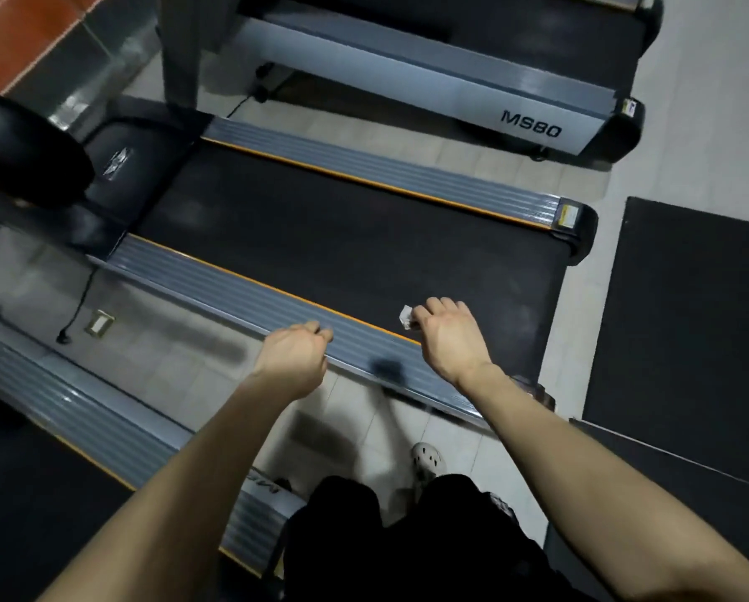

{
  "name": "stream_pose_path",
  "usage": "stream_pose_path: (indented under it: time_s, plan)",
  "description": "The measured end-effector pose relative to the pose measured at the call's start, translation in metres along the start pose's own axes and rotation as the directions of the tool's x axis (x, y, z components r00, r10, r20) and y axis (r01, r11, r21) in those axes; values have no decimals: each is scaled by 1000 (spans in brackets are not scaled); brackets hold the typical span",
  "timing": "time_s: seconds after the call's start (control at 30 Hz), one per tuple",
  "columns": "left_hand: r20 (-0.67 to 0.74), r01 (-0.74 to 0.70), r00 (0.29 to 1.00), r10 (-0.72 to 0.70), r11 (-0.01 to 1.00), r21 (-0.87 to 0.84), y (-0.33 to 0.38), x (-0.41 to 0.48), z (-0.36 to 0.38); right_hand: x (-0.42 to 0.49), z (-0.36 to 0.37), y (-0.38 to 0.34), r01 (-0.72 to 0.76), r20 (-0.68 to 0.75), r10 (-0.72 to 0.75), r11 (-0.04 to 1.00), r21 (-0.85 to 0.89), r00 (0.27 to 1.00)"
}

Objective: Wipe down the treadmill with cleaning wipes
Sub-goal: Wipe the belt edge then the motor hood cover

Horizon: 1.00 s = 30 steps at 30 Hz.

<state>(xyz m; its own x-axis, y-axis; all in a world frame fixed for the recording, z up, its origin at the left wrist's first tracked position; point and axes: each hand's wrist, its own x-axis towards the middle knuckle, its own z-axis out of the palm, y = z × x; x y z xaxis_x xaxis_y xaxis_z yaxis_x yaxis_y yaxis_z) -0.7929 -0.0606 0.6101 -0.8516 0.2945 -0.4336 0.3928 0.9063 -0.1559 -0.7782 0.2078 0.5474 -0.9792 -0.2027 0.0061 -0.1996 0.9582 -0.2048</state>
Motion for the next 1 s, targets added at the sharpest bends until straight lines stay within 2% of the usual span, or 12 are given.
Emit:
stream_pose_path:
  time_s: [0.2, 0.3, 0.43, 0.57, 0.7, 0.8, 0.9, 1.0]
  plan:
    - [-15, -180, 983, 182, 978, 104, -11, 65, -9, 16, 37, -8, -177, -20, 178, 982, 61, 984]
    - [2, -275, 960, 281, 938, 211, -20, 108, 9, 26, 72, -15, -255, -119, 272, 956, 141, 955]
    - [102, -385, 922, 373, 868, 312, -38, 171, 75, 51, 150, -31, -308, -226, 358, 923, 230, 906]
    - [106, -415, 908, 405, 836, 359, -53, 241, 171, 85, 262, -34, -308, -311, 386, 912, 273, 869]
    - [11, -423, 895, 446, 841, 337, -72, 307, 281, 121, 372, -31, -346, -372, 431, 897, 275, 822]
    - [-174, -422, 864, 472, 868, 262, -96, 353, 349, 148, 432, -22, -400, -343, 491, 865, 303, 801]
    - [-309, -399, 840, 447, 893, 207, -139, 396, 407, 185, 500, -19, -521, -237, 628, 761, 387, 742]
    - [-370, -407, 822, 433, 901, 152, -176, 416, 453, 210, 540, -25, -612, -194, 751, 635, 471, 631]
